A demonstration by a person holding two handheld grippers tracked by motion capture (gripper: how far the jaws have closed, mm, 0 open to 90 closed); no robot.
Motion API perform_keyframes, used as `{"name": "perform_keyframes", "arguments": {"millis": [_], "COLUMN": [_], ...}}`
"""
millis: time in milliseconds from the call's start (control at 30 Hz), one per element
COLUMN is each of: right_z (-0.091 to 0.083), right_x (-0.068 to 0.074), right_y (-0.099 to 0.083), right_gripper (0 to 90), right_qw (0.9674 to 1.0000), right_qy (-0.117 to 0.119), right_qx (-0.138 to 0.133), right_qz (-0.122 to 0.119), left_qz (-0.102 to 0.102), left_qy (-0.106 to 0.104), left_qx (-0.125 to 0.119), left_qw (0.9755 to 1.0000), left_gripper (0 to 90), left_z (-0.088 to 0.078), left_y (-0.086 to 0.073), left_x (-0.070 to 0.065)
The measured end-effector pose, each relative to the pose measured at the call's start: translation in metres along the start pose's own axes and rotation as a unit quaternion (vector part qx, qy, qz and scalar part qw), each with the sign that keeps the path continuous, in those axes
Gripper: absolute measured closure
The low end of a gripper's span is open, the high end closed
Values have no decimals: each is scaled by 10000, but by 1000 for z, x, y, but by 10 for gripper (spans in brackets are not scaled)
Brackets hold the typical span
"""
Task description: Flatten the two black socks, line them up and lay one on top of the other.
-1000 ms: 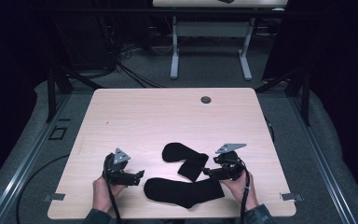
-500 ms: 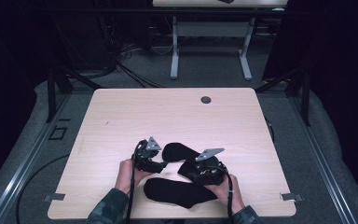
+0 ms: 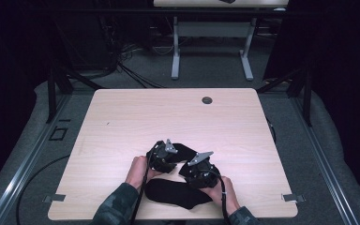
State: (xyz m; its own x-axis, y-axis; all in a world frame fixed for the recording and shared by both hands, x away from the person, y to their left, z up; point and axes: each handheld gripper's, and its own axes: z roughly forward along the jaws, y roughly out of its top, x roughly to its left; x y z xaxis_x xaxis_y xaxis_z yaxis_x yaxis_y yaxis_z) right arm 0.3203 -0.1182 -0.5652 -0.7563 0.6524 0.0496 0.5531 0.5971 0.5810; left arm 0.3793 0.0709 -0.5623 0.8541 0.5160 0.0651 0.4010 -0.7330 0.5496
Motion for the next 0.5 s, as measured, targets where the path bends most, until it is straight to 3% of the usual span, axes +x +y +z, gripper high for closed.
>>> {"name": "perform_keyframes", "arguments": {"millis": [200,500], "right_z": [0,0], "right_x": [-2,-8], "right_y": [1,-3], "right_gripper": [669,778], "right_qw": [9999,9999], "right_qy": [-135,-100], "right_qx": [33,-109], "right_qz": [-94,37], "left_qz": [6,-95], "left_qy": [-144,16], "left_qx": [0,-75], "left_qw": [9999,9999], "left_gripper": [626,796], "left_z": [0,1], "left_y": [0,-1], "left_x": [2,3]}}
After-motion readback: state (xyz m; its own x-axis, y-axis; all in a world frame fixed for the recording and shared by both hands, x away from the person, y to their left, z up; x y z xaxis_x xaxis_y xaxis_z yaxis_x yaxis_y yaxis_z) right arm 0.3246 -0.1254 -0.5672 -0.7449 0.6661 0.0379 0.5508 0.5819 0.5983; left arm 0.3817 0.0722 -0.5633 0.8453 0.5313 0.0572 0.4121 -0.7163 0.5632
